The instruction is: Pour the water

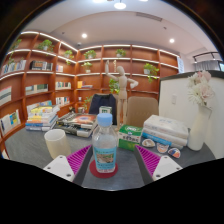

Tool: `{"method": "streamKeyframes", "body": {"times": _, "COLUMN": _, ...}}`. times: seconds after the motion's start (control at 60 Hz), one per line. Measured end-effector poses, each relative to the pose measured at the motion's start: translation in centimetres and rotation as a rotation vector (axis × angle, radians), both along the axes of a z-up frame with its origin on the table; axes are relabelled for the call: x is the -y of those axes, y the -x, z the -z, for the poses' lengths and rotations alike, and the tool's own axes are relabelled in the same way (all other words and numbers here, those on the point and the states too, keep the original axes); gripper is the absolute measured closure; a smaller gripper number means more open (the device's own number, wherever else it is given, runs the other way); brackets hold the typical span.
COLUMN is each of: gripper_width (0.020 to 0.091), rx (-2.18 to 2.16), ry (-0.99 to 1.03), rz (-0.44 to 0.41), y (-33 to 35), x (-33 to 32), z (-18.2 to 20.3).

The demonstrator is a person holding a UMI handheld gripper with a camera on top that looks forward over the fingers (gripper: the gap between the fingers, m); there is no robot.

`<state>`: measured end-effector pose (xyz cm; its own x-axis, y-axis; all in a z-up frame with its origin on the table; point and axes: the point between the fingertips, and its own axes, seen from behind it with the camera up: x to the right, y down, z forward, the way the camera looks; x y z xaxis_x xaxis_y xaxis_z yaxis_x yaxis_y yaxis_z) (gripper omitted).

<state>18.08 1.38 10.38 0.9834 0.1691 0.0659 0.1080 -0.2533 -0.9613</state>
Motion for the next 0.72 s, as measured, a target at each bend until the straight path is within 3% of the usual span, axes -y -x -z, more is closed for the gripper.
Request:
{"method": "streamKeyframes", "body": {"times": 0.233, "gripper_width": 0.0257, "rx": -0.002, "ry": -0.024, "rz": 0.162, "y": -3.9, "x": 5.9, "z": -2.3}}
{"method": "streamKeyframes", "body": {"times": 0.717, "gripper_width": 0.0258, "rx": -0.052, "ry": -0.067, "rz": 0.163, "y": -5.0, "x": 10.0, "z": -4.7}}
